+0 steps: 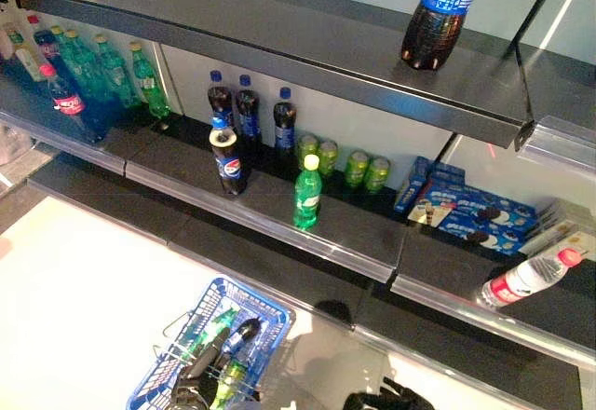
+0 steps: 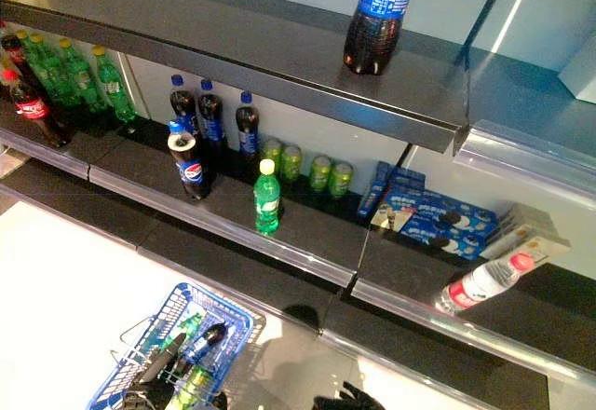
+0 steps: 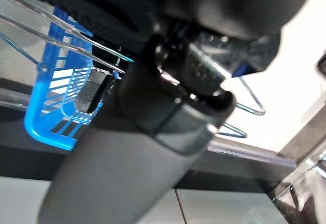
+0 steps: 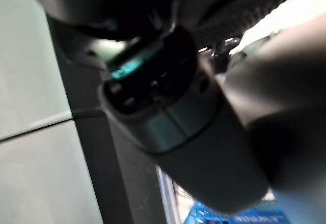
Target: Pick up the drink and place into the basket.
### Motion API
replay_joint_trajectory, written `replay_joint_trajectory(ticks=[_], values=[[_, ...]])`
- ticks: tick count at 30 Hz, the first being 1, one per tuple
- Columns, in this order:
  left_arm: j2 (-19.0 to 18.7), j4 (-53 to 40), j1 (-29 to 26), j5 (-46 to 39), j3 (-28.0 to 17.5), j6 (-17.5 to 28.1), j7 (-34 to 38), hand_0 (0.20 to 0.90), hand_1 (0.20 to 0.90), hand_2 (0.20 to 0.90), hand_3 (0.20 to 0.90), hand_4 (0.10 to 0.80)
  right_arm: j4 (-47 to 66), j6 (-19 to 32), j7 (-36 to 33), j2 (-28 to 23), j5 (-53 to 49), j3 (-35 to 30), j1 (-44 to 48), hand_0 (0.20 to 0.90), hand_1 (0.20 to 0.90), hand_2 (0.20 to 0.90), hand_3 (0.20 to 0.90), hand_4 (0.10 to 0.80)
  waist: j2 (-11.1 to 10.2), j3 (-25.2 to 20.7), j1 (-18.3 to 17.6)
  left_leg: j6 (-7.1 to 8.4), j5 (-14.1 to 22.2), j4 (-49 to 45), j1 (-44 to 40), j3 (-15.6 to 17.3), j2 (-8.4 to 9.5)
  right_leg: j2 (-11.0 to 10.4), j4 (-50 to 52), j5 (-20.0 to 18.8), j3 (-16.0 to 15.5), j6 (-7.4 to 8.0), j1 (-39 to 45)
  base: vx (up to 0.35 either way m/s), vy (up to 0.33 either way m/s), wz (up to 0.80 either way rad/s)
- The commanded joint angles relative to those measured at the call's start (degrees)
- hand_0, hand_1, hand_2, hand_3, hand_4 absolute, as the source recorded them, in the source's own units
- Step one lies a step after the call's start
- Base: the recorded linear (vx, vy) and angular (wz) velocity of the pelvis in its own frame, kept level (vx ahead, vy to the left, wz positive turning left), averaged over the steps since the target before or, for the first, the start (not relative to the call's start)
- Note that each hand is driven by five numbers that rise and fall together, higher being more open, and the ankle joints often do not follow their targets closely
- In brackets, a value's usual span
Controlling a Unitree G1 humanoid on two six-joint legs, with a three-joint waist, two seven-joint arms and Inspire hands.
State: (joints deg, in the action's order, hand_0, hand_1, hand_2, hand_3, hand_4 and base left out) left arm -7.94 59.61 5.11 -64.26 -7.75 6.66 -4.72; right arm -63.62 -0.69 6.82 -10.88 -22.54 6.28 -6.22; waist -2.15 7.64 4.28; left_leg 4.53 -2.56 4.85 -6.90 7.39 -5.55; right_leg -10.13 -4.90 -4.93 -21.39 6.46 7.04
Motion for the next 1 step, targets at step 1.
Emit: replay_joint_trajectory(ticks=[1], values=[[-0.7,-2.0,-2.4,0.3,-1.9,6.0,-2.4,0.3,0.3,0.3,0.2,0.1,-1.8,2.2,-0.7,-1.1,1.8,0.0,0.5,0.9,0.9,0.9,0.9,0.8,2.2,-2.8,1.1,1.34,0.1,0.2,1.4,3.1,0.1,-0.4,2.3,4.1,1.6,1.39,2.0,0.0,0.0,0.0]])
